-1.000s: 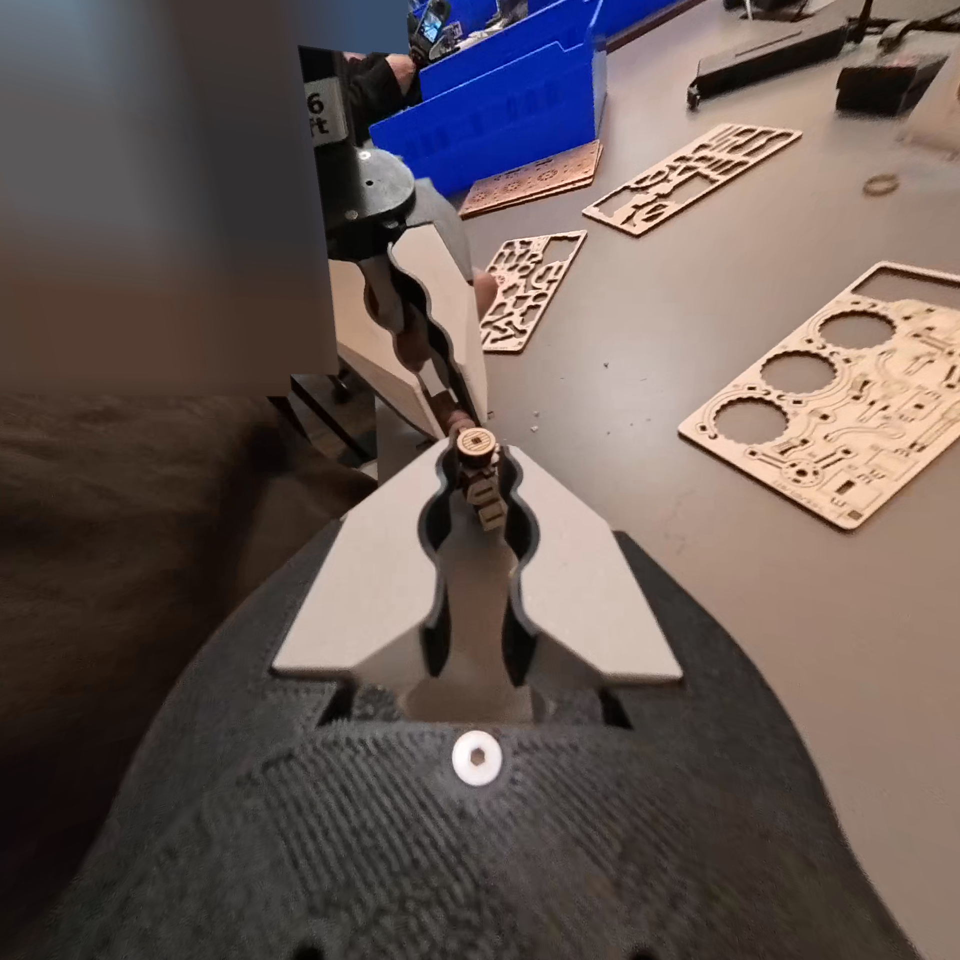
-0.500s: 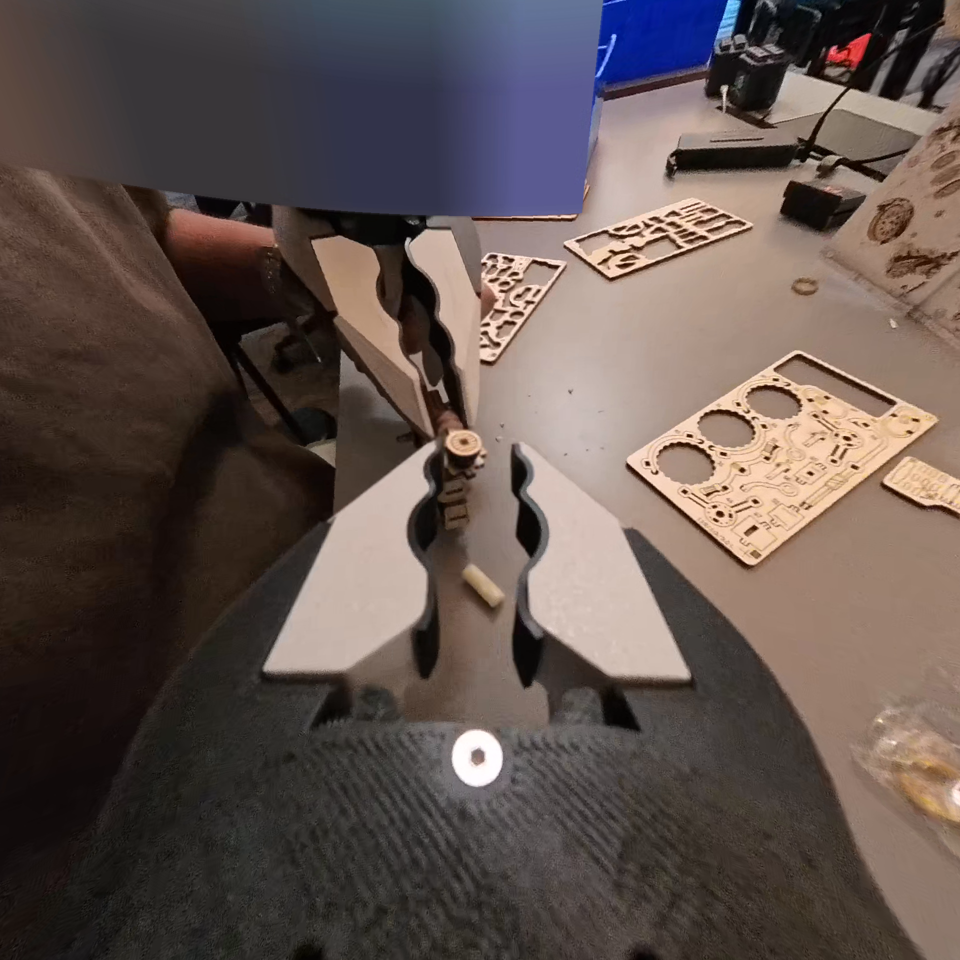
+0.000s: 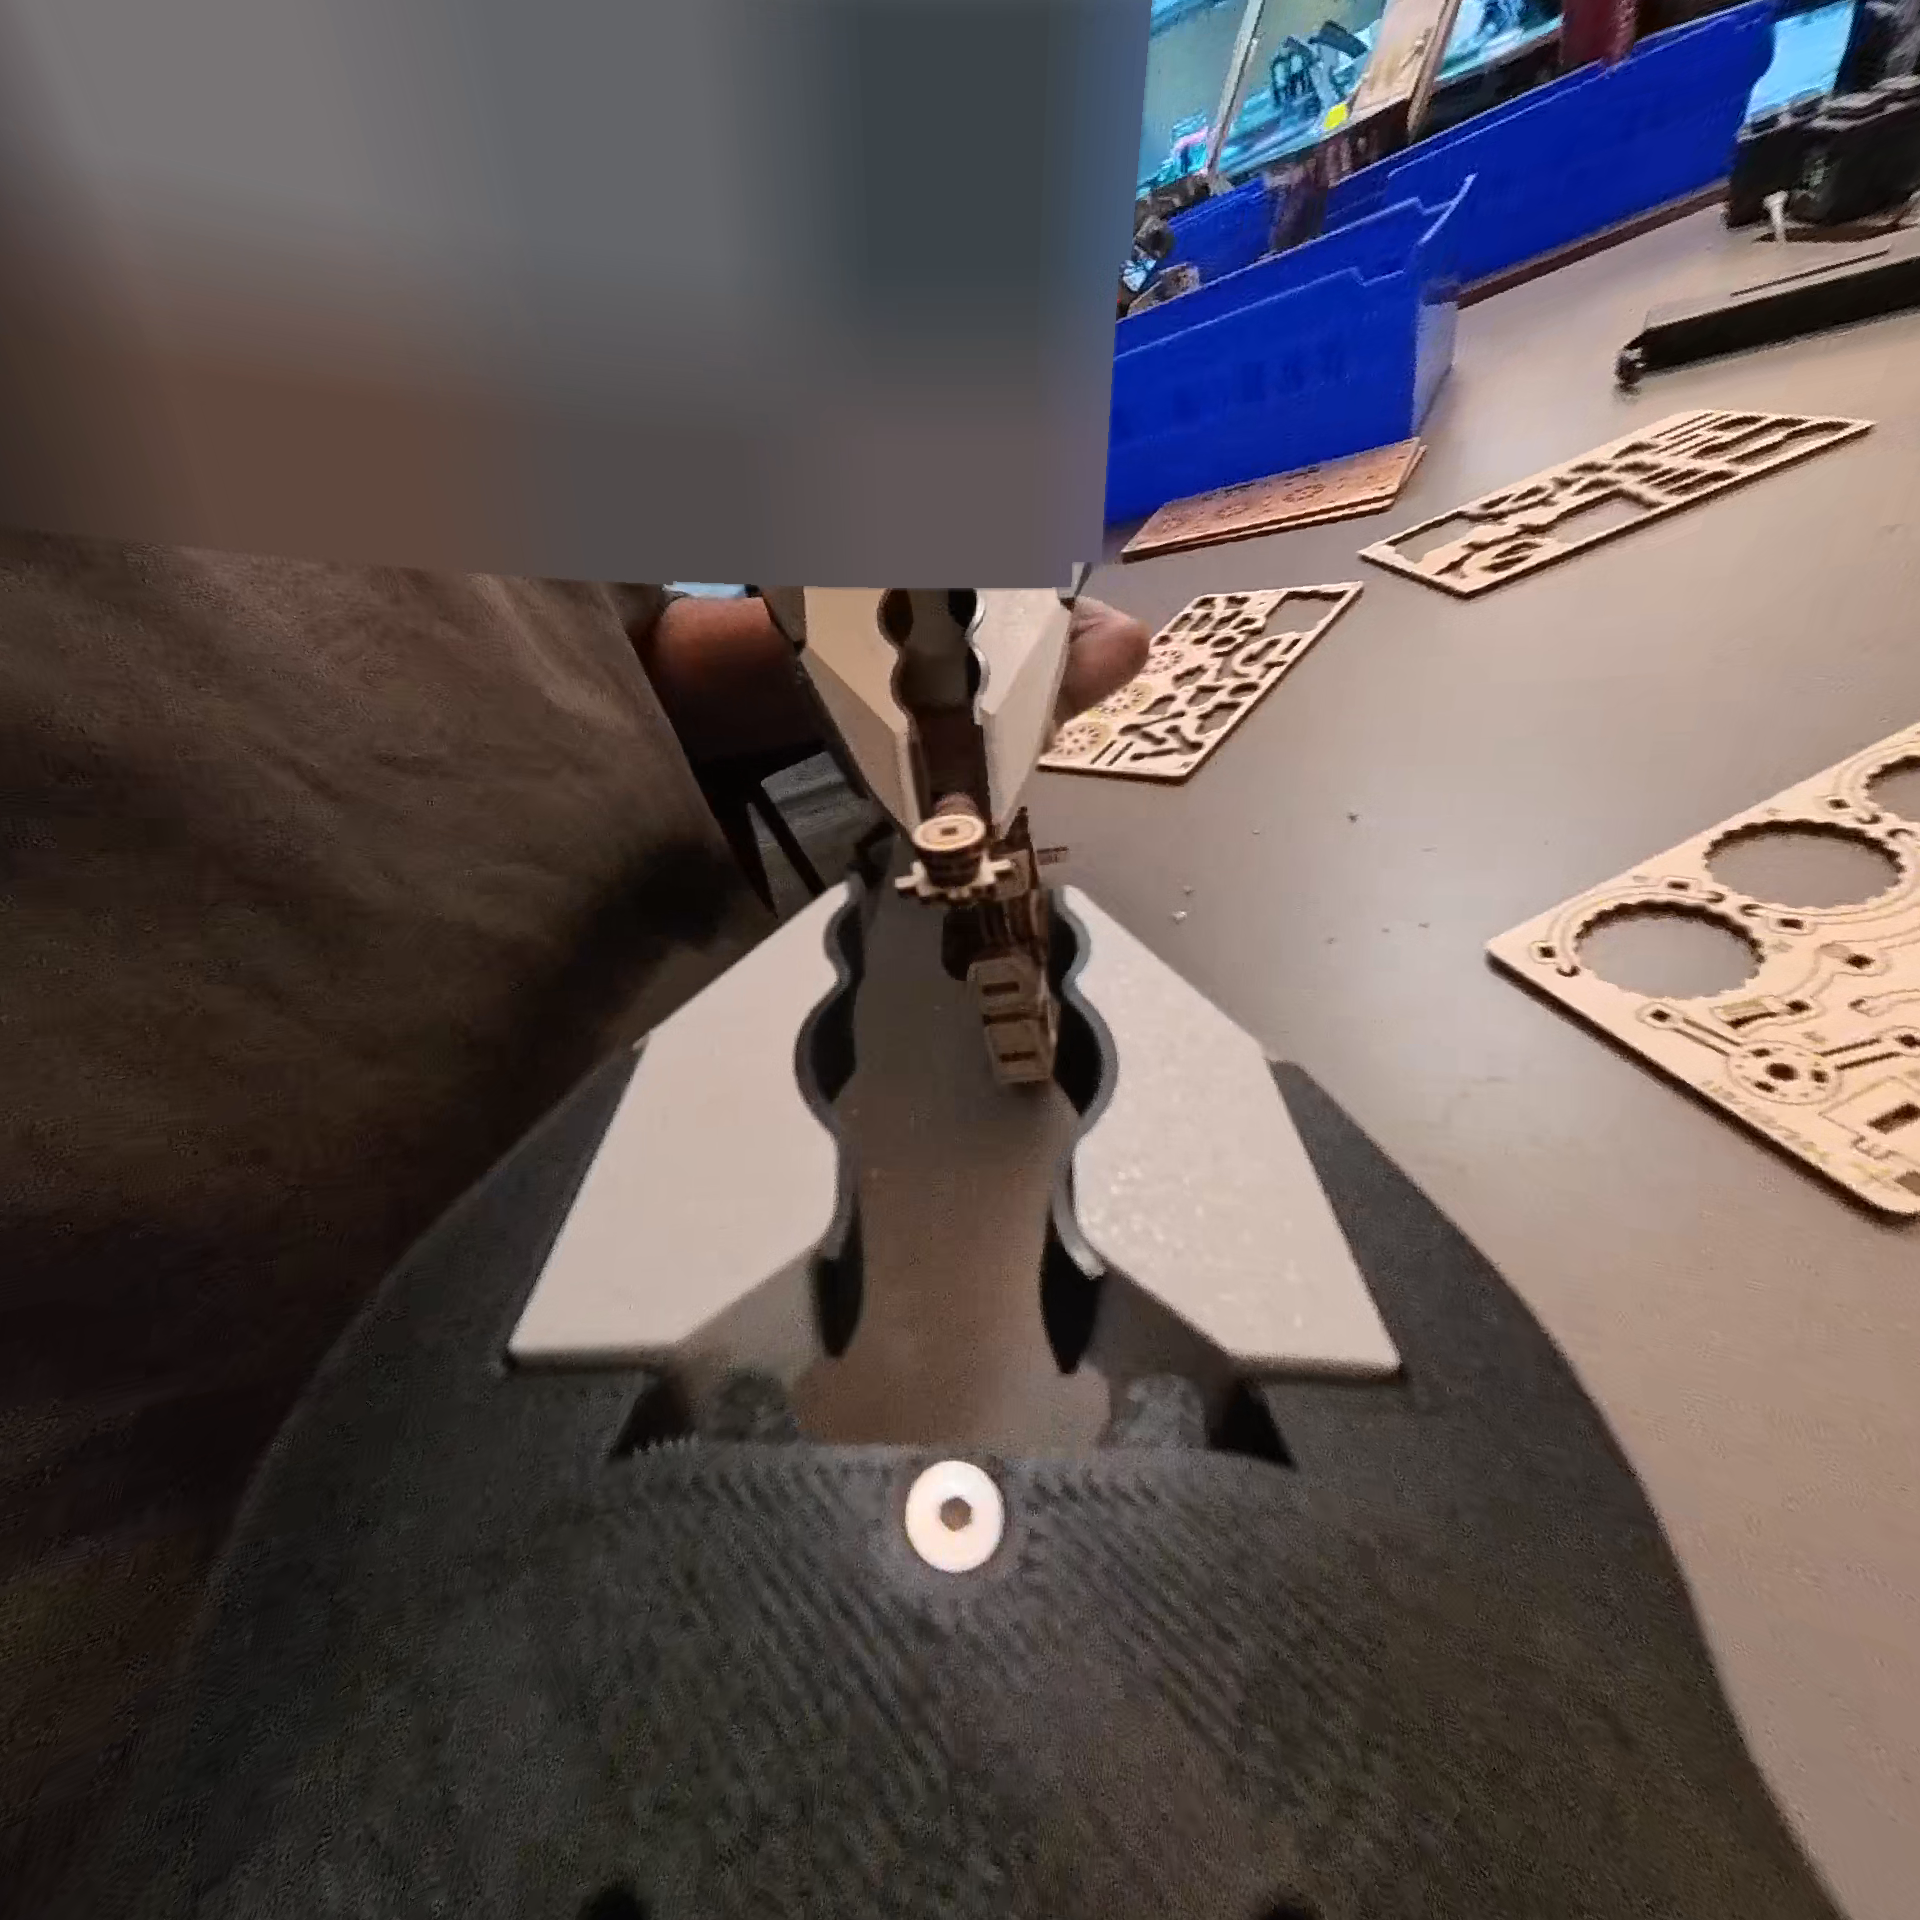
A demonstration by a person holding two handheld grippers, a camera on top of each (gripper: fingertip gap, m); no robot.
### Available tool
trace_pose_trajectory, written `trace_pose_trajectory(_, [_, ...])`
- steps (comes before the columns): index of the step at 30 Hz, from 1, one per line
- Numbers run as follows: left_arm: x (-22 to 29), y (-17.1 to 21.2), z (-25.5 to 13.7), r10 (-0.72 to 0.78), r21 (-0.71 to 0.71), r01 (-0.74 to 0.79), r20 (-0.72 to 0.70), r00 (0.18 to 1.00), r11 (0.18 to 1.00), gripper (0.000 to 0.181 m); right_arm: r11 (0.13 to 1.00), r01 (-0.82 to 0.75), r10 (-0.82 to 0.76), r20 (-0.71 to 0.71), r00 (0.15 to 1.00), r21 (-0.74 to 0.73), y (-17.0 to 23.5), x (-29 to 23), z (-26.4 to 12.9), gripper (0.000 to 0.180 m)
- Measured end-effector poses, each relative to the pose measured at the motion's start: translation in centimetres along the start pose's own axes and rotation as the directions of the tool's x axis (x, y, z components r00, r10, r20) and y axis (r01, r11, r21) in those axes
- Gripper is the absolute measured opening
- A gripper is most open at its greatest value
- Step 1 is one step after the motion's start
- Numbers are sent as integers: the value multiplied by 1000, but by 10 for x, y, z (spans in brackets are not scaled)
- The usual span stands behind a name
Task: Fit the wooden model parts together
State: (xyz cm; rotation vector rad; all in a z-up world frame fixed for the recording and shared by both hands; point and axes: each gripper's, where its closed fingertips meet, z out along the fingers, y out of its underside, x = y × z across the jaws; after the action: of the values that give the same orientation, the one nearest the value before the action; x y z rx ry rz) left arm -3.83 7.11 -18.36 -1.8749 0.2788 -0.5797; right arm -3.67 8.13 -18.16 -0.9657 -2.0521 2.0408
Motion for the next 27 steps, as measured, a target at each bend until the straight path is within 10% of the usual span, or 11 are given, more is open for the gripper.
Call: trace_pose_trajectory(27, [13, 3, 3, 19, -1, -19, -58, 998, 1000, 9, 997, 77, -76, 81, 994, -10, 4, -14, 7, 22])
